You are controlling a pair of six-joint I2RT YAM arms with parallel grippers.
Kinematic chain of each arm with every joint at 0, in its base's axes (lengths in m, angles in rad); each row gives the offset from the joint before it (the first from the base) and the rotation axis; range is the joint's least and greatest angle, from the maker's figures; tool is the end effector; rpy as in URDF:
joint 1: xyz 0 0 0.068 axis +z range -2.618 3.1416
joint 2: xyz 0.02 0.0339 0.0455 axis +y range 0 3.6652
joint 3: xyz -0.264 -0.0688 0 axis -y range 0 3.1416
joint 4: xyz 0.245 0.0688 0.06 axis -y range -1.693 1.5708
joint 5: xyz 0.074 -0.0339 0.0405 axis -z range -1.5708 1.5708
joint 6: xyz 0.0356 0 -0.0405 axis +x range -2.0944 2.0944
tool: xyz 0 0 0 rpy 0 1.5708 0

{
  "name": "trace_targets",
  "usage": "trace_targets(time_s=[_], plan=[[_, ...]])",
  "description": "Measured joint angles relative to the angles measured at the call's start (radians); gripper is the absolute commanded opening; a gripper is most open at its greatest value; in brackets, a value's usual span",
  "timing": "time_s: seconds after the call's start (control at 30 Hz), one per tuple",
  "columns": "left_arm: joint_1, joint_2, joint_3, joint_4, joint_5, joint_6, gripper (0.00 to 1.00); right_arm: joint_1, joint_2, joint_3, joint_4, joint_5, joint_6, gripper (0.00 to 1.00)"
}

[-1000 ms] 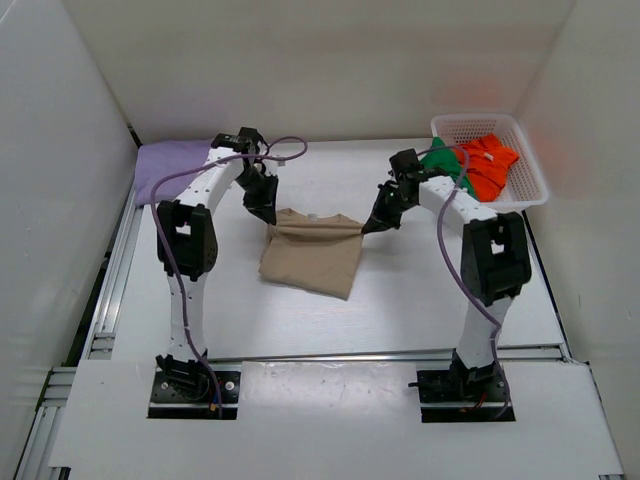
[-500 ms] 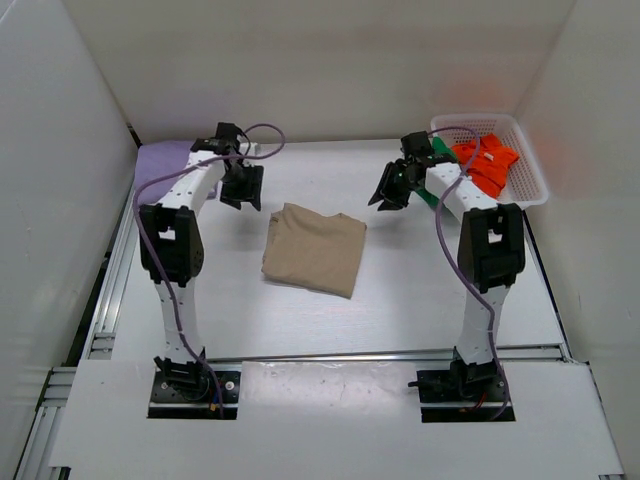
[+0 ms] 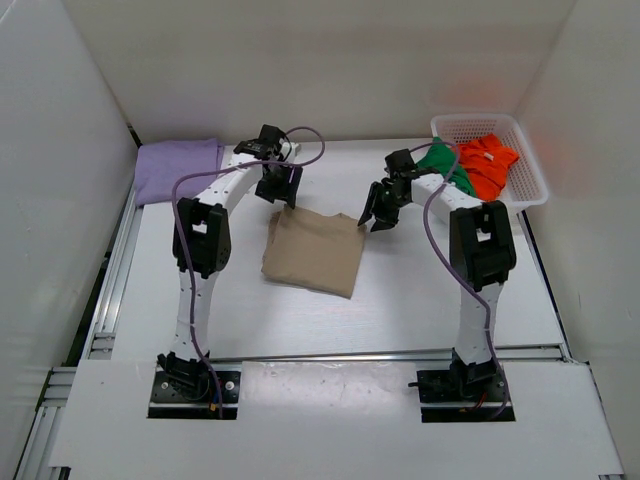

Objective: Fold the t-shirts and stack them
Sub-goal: Fold the long partially folded tshirt into a neat square

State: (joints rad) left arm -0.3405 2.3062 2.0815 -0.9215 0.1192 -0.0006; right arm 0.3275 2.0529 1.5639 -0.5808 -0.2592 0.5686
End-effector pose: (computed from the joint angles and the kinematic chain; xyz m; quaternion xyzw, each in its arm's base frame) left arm 0.4646 -0.1691 0.2135 0.1774 0.9596 -0.0931 0.1974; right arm 0.4127 0.1498 0.1902 0.0837 0.9575 0.2193 0.1673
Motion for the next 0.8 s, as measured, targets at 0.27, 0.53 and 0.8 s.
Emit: trace_targets(time_s=[0.27,0.53,0.8], plan=[[0.017,0.043,0.002,-0.004,0.013,-0.002,0.47,0.002,0.093,0.031,0.008,-0.012,0.0,0.42],[0.013,0.043,0.001,-0.002,0.068,0.0,0.1,0.003,0.1,0.053,0.034,-0.048,0.007,0.07],[0.017,-0.003,-0.042,-0.003,0.084,0.0,0.1,0.003,0.1,0.057,0.063,-0.067,0.015,0.0]])
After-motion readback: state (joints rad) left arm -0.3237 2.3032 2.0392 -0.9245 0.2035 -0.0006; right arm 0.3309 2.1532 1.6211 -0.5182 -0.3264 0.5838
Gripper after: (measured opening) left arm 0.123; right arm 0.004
